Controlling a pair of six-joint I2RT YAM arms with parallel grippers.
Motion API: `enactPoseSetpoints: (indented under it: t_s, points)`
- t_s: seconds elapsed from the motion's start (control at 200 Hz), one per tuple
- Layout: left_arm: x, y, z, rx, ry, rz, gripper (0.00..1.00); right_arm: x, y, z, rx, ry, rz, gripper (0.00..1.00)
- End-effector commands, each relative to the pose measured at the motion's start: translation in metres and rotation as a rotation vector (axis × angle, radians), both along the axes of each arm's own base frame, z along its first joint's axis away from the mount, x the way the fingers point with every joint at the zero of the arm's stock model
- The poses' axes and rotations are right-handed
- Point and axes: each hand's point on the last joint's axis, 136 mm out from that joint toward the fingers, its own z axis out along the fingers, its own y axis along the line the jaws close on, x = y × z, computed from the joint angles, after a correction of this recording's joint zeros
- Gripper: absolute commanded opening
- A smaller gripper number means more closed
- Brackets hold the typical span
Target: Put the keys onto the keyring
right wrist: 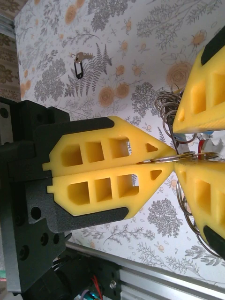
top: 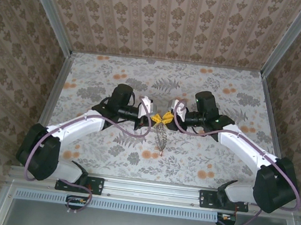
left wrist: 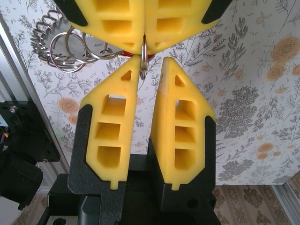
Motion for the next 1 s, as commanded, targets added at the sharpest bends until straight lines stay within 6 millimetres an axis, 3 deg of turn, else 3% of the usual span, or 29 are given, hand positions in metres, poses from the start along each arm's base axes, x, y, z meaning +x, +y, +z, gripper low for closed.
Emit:
enactPoseSetpoints:
  t_s: [0.0,0.23,0.3,0.42,0.495,0.63,0.995]
  points:
    - [-0.011,-0.003,0.044,-0.142,-0.074,-0.074,0.00,-0.001,0.002,-0.002,0.040,0.029,0.022,0.23]
    - [-0.011,-0.001,0.050,-0.179,-0.069,-0.078,0.00,0.002,0.000,-0.004,0.063,0.047,0.023,0.22]
    - [-0.011,-0.001,0.050,-0.182,-0.067,-0.076,0.00,0.004,-0.001,-0.002,0.066,0.039,0.013,0.09]
    - [-0.007,0.000,0.041,-0.133,-0.062,-0.051,0.03,0.005,-0.002,0.007,0.057,0.019,0.004,0.03]
    - [-0.005,0.001,0.030,-0.056,-0.068,-0.036,0.13,0.003,-0.002,0.011,0.027,-0.002,0.007,0.02]
    - [-0.001,0.001,0.006,0.084,-0.088,-0.016,0.15,-0.003,0.000,0.012,-0.051,-0.038,0.023,0.00]
    - [0.000,-0.002,0.002,0.118,-0.089,-0.019,0.21,-0.013,0.008,0.037,-0.047,-0.111,0.044,0.00]
